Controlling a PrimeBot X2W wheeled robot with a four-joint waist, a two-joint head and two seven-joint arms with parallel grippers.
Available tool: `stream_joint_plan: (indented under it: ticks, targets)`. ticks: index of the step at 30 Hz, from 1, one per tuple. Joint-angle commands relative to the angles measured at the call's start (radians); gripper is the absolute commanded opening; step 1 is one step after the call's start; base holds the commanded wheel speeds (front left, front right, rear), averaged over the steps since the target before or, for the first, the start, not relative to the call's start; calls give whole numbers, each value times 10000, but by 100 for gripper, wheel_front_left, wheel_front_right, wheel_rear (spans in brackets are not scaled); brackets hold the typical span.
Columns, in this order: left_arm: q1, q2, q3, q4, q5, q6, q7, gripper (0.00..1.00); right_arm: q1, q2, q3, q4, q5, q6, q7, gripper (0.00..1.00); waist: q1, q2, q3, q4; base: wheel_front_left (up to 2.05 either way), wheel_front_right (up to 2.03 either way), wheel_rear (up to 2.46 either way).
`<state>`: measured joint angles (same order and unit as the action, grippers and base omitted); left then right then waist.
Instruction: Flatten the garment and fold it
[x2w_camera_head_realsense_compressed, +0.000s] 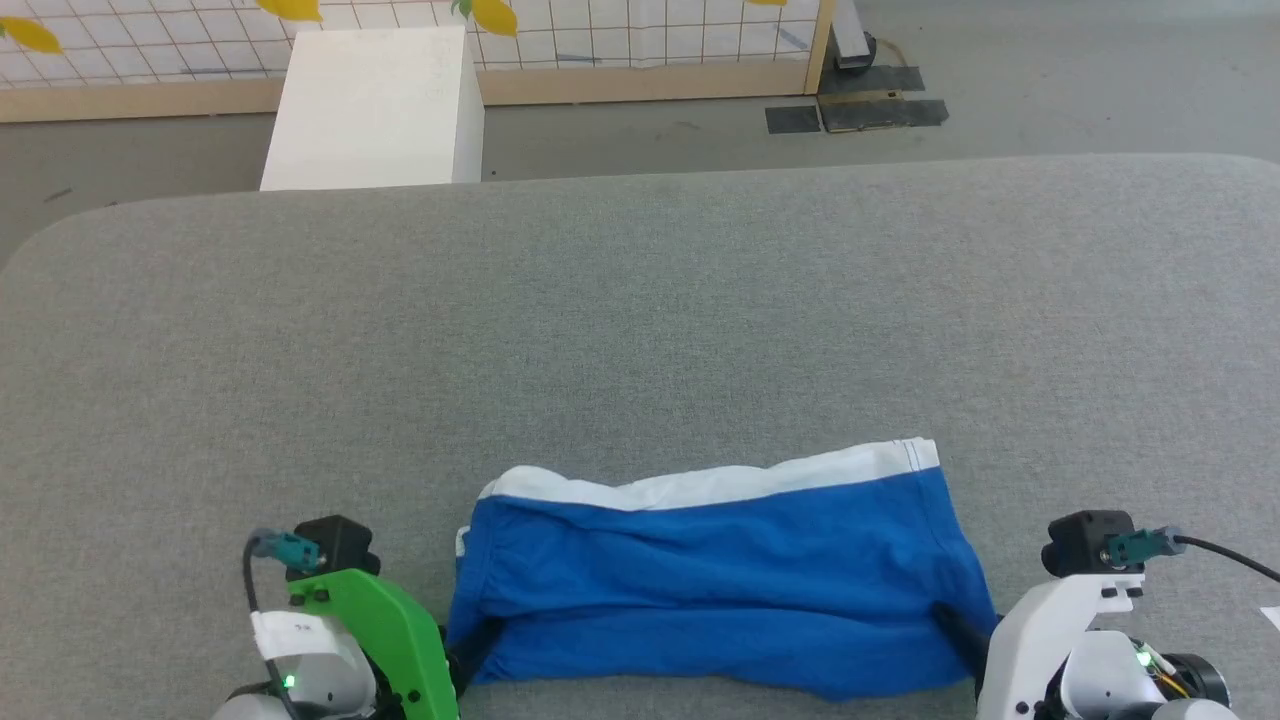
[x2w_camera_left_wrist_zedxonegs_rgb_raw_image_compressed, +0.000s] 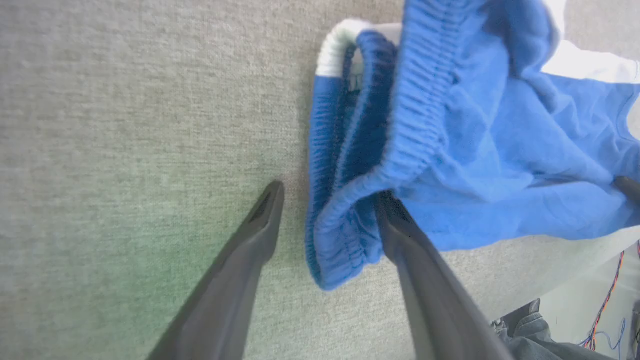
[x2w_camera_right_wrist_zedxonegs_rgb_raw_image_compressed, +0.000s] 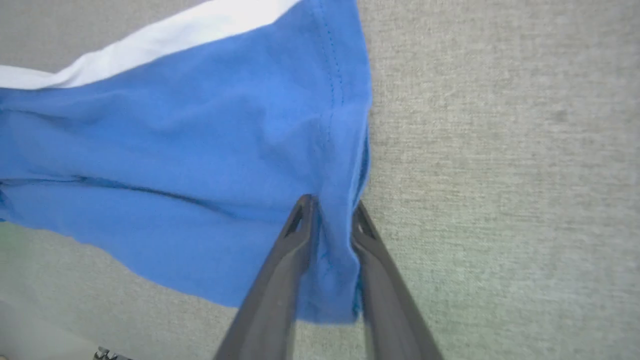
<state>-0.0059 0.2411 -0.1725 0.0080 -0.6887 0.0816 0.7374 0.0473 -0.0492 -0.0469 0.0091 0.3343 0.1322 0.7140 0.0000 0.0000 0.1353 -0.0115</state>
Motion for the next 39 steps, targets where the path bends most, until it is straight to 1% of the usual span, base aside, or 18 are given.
stream_joint_plan:
  ticks: [1,5,7,9,12,14,15,16,19,20,23,25,27,29,31,39]
  targets:
    - [236,-16,99,-23,-128,79,-43,100,74,-14,25,62,155,-15,-118,100,0,0,-16,7,0,0,0]
    - [445,-25,499,-483,-605,130,-7,100,101,-13,-58,-165,502,-15,-229,100,0,0,-100,24,0,0,0]
    - [562,-16,894,-921,-910,201,-98,100,111,-12,-247,-420,886,-15,-194,100,0,0,-137,17,0,0,0]
    - [622,-14,1300,-1274,-1109,294,-299,100,68,-12,-445,-620,937,-15,-73,100,0,0,-152,22,0,0,0]
    - [576,24,1839,-1582,-1159,308,-859,100,-129,-12,-754,-824,961,-15,147,100,0,0,-128,44,0,0,0]
    - [410,33,2213,-1715,-943,217,-1678,100,-349,-24,-865,-862,896,-15,345,100,0,0,-88,52,0,0,0]
    - [271,-58,2447,-1726,-840,173,-2274,100,-488,-87,-863,-845,845,-15,460,100,0,0,-53,65,0,0,0]
    - [166,-70,2547,-1695,-700,63,-2719,100,-599,-135,-850,-817,811,-15,545,100,0,0,-28,78,0,0,0]
    - [-192,-35,2697,-1341,-55,-460,-4363,100,-1033,-350,-702,-567,817,-15,857,100,0,0,117,133,0,0,0]
    - [-278,24,2645,-1186,196,-651,-4802,100,-1152,-435,-633,-458,816,-15,937,100,0,0,151,154,0,0,0]
    - [-613,73,2567,-783,1091,-1144,-6692,100,-1499,-692,-380,-3,859,-15,1274,100,0,0,292,248,0,0,0]
    - [-753,68,2459,-525,1628,-1327,-7797,100,-1643,-835,-142,274,871,-15,1549,100,0,0,364,315,0,0,0]
    - [-848,56,2325,-253,2063,-1425,-8667,100,-1746,-918,113,513,933,-15,1839,100,0,0,430,374,0,0,0]
    - [-903,70,2177,-1,2415,-1489,-9255,100,-1864,-977,345,717,978,-15,2005,100,0,0,477,418,0,0,0]
    - [-930,71,2059,182,2666,-1534,-9553,100,-1981,-973,613,919,1027,-15,2126,100,0,0,522,444,0,0,0]
    - [-952,-140,1893,572,2938,-1621,-9894,100,-2565,-1007,1652,1653,1131,-15,2050,100,0,0,670,536,0,0,0]
